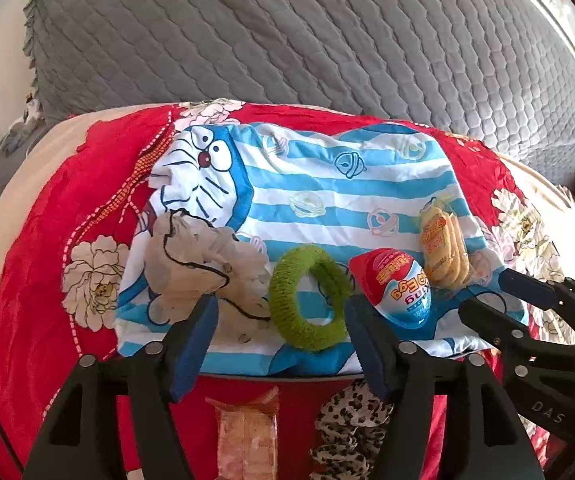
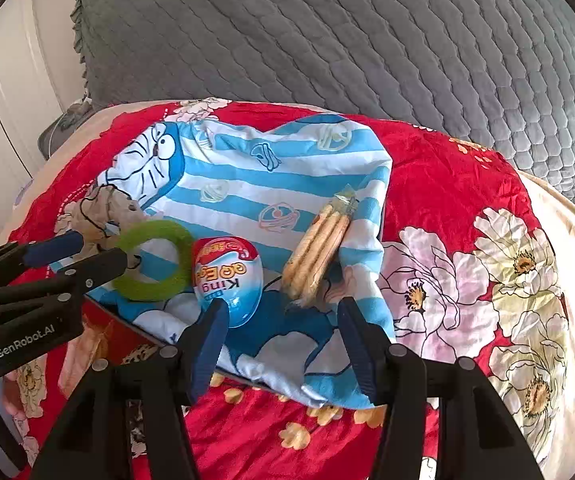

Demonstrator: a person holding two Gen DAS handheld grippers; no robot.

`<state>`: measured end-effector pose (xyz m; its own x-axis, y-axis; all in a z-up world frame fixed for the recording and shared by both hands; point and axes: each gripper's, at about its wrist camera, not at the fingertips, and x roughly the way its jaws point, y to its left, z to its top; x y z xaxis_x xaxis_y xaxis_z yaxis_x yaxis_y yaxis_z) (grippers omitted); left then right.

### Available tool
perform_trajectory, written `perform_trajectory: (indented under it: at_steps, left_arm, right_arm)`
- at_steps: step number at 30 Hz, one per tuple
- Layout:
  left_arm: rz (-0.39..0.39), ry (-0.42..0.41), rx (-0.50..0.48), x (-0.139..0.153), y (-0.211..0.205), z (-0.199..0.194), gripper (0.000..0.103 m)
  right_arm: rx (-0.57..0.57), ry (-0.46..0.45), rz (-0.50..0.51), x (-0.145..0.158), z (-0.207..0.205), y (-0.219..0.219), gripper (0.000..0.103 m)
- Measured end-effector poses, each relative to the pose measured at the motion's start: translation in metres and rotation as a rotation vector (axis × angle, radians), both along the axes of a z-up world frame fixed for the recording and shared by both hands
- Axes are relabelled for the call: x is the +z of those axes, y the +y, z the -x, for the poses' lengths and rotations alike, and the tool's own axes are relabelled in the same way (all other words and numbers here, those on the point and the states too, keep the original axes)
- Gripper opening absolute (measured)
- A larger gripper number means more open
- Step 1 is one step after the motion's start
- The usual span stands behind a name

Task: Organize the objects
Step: 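Open left tool to release the ring while right tool releases the packet, then withdraw both open tools up and away from the tray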

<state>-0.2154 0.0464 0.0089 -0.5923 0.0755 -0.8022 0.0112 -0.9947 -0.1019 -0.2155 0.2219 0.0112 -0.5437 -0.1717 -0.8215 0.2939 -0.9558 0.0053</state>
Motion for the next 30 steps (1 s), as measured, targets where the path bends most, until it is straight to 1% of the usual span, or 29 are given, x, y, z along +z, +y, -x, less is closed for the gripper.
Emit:
perform_trajectory:
  at_steps: [3,9,21,22,24,27,30]
  left_arm:
    - [-0.008,0.004,0.008,0.003,-0.004,-0.003,0.068]
    - [-0.020,0.018,0.017,0.010,-0.012,-0.010,0.069]
    - [-0.016,0.040,0.021,0.024,-0.020,-0.023,0.070]
    - [-0.015,0.042,0.022,0.026,-0.021,-0.024,0.070]
    - [-0.014,0.043,0.025,0.029,-0.023,-0.027,0.074]
    - [-0.010,0.050,0.023,0.034,-0.026,-0.031,0.074]
    - [-0.002,0.058,0.022,0.039,-0.029,-0.035,0.074]
  right_arm:
    - [0.001,0.007,0.014,0.005,-0.006,-0.002,0.056]
    - [-0.003,0.021,0.027,0.015,-0.015,-0.003,0.063]
    - [-0.002,0.046,0.026,0.032,-0.025,-0.008,0.063]
    - [-0.003,0.050,0.027,0.034,-0.026,-0.008,0.063]
    - [-0.002,0.056,0.035,0.039,-0.029,-0.009,0.064]
    - [-0.002,0.064,0.034,0.045,-0.033,-0.011,0.069]
    - [0.002,0.068,0.033,0.048,-0.038,-0.014,0.070]
